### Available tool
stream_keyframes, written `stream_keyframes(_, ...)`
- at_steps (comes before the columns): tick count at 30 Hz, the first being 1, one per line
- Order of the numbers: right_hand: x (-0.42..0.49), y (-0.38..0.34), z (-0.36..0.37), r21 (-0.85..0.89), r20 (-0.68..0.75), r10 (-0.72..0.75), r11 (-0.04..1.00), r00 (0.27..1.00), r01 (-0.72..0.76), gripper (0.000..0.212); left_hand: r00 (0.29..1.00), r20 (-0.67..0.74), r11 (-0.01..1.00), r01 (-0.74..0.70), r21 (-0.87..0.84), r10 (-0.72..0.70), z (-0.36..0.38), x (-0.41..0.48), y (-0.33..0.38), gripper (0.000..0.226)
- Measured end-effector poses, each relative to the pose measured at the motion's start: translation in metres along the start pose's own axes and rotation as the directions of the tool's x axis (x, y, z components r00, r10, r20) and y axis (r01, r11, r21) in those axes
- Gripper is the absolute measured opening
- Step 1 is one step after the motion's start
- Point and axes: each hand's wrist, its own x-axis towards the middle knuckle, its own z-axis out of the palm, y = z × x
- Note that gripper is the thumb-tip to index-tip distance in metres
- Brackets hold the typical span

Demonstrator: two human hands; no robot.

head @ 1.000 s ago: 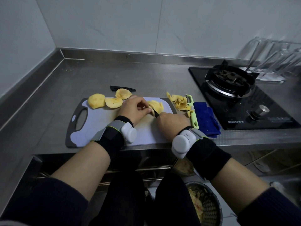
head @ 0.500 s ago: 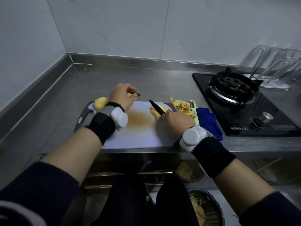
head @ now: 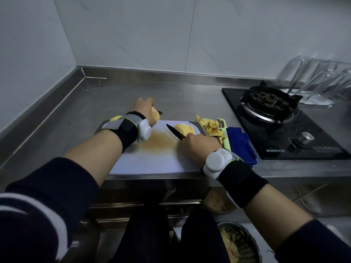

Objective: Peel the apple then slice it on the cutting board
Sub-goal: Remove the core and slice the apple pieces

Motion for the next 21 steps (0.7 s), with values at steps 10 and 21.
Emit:
stream_keyframes(10, -0.001, 0.010, 0.008, -0.075, -0.047, 0.010, 0.997, 0.999, -0.013, 0.022, 0.995, -0.040, 0.942, -0.095, -0.323, 0.086, 0.011, -0.030, 0.012, 0.043)
stream_keyframes(21, -0.002, 0.011, 0.006, -0.049, -0.058, 0.040, 0.998, 0.998, -0.043, 0.022, 0.972, -0.056, 0.947, -0.236, -0.218, 0.229, 0.035, -0.065, 0.010, 0.031)
